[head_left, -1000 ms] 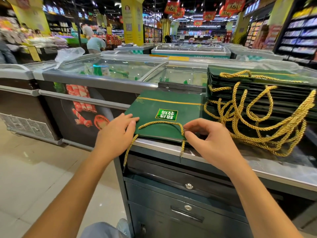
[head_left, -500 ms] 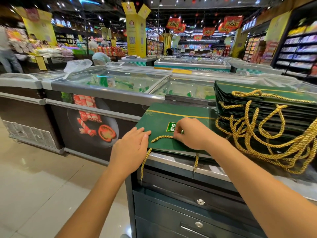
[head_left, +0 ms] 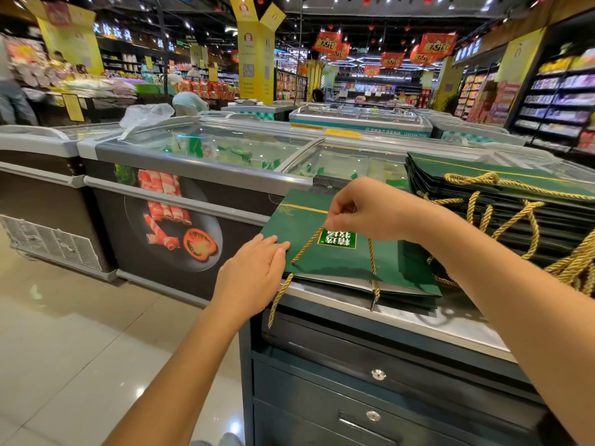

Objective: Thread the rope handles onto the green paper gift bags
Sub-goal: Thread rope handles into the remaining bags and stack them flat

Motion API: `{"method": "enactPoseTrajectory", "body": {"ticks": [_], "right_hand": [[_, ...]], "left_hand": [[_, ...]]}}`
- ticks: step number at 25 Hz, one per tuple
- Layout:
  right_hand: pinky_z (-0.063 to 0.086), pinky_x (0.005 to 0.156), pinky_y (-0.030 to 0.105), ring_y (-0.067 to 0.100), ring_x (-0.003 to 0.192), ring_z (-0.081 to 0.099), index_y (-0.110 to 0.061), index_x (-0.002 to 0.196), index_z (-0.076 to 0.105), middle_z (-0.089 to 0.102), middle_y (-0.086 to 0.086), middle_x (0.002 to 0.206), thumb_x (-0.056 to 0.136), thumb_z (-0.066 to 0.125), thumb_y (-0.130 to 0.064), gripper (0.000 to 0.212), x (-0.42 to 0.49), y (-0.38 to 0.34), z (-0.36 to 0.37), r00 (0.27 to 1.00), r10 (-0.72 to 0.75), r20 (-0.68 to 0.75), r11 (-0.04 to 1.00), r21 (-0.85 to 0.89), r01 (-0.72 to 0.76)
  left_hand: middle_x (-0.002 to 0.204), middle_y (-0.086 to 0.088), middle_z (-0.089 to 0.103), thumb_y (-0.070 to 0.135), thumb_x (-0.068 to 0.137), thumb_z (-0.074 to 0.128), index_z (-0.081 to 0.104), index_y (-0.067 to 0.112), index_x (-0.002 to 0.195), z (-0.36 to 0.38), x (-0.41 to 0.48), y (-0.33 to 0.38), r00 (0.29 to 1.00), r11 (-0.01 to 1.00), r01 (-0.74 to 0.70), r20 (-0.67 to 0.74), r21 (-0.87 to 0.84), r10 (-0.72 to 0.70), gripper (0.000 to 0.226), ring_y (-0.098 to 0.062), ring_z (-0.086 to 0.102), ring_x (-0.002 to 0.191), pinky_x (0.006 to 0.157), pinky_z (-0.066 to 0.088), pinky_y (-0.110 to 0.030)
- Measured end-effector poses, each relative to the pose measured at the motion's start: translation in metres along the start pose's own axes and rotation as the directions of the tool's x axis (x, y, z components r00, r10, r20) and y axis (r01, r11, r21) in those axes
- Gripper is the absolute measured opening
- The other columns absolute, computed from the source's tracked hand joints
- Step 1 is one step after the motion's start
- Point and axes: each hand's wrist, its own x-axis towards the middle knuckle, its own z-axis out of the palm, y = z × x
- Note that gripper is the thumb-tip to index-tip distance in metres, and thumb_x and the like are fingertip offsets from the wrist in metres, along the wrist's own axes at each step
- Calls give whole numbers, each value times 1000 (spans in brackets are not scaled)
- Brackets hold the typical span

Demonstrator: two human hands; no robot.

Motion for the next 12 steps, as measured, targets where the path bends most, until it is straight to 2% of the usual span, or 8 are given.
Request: {"method": "enactPoseTrajectory", "body": {"ticks": [3, 8, 12], "right_hand": [[41, 54, 22, 11, 60, 51, -11, 93, 75, 69, 4, 78, 97, 67, -32, 22, -1, -12, -11, 997, -36, -64, 999, -5, 36], [46, 64, 32, 20, 71, 55, -6, 94, 74, 72, 18, 90, 98, 66, -28, 24, -6, -20, -42, 981, -7, -194, 998, 52, 18], [54, 71, 37, 18, 70, 62, -6, 97, 68, 68, 16, 87, 103, 58, -28, 25, -11, -16, -59, 963, 69, -262, 982, 190, -18]], "left_hand": [[157, 10, 42, 37, 109, 24, 50, 35, 146, 1, 1, -2, 1000, 1000, -7, -4, -10, 7, 46, -10, 26, 150, 120, 29, -39], [156, 10, 42, 38, 109, 24, 49, 35, 147, 1, 0, -2, 1000, 1000, -16, -9, -5, 15, 46, -10, 27, 150, 120, 27, -36], [156, 10, 42, 37, 109, 23, 48, 34, 147, -1, -1, -1, 1000, 1000, -22, -6, 0, 22, 46, -11, 27, 150, 119, 28, -37]]}}
